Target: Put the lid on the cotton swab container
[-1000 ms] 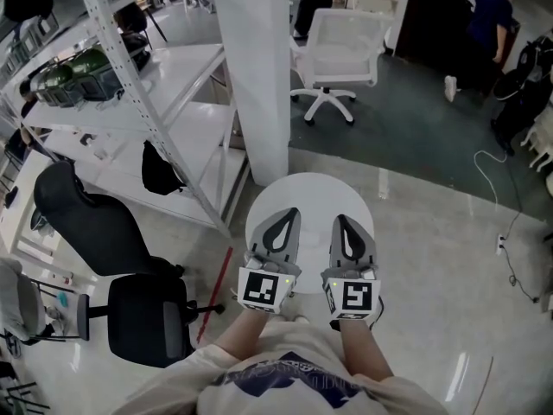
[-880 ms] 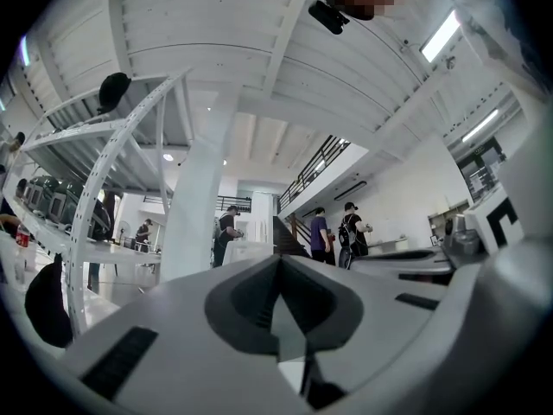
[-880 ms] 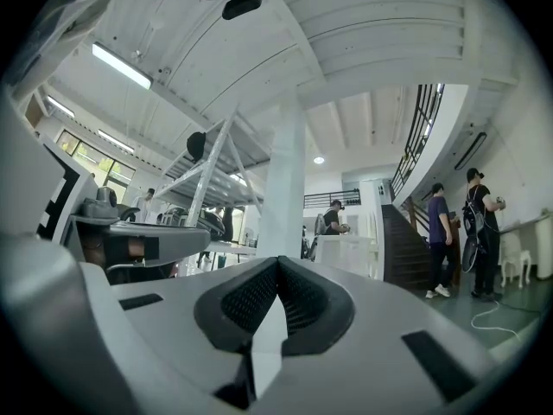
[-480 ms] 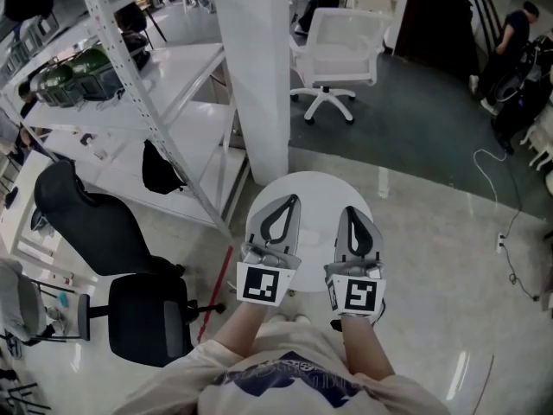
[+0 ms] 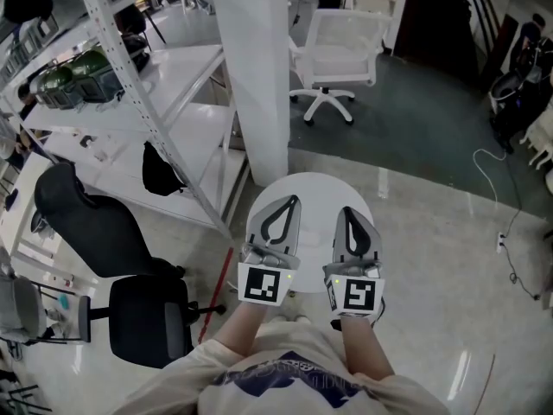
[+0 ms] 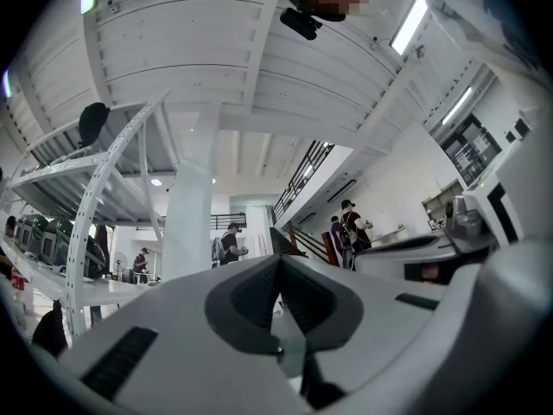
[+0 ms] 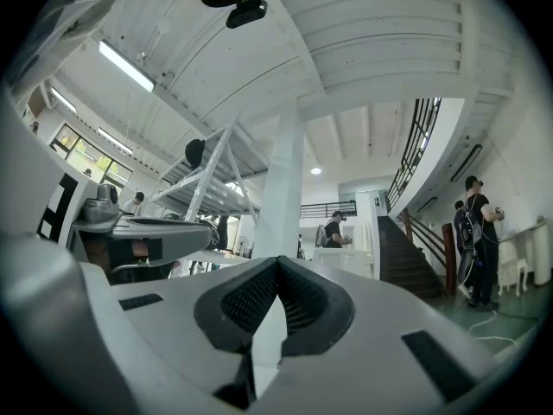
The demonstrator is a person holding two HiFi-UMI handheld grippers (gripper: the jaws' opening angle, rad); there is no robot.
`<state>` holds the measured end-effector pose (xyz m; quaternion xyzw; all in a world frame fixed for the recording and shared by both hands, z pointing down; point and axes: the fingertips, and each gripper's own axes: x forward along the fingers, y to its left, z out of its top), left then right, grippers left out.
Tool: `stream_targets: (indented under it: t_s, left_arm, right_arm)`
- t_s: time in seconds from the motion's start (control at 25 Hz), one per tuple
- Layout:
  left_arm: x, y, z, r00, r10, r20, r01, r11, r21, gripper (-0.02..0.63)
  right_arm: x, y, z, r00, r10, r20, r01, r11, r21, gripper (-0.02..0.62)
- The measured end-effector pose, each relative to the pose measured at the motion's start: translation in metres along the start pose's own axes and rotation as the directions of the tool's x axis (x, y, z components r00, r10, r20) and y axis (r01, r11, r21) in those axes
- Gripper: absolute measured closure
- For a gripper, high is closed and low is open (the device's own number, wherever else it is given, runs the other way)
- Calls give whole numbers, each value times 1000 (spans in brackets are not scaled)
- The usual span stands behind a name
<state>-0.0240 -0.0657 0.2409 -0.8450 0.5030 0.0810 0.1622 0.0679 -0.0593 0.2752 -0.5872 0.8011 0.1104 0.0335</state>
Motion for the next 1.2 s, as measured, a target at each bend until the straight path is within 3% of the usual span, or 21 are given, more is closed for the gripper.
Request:
stream_targets:
  t_s: [0.32,1.2]
  left_arm:
    - [-1,4,-4,1000,-3,-20,4,1000,18,612]
    - [-1,6,-13,1000,-6,-27,7,999,36,613]
  right_arm:
    - [6,-3,-3,998,-40,-47,38,998,-42,589]
    - [9,1,-12,995,-28,-92,20,996,-87,589]
